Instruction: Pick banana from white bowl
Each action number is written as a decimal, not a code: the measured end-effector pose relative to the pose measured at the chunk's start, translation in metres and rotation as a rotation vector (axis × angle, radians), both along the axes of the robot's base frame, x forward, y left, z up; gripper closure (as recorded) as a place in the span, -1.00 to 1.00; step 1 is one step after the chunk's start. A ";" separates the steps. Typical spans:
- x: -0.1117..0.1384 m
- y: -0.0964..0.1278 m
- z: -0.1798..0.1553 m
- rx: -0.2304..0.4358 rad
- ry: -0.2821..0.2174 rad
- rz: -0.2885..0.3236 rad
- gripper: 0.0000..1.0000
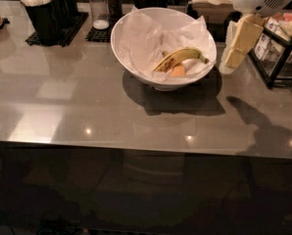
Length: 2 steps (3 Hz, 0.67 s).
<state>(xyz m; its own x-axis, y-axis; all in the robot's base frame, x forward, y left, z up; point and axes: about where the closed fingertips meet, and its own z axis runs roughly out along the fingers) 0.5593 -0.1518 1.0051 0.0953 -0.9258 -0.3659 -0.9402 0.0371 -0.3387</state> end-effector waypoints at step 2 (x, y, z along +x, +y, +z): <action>0.067 0.001 -0.011 0.016 0.009 0.041 -1.00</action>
Offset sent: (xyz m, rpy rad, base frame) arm 0.1416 -0.0057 0.0184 0.0423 -0.0141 0.0893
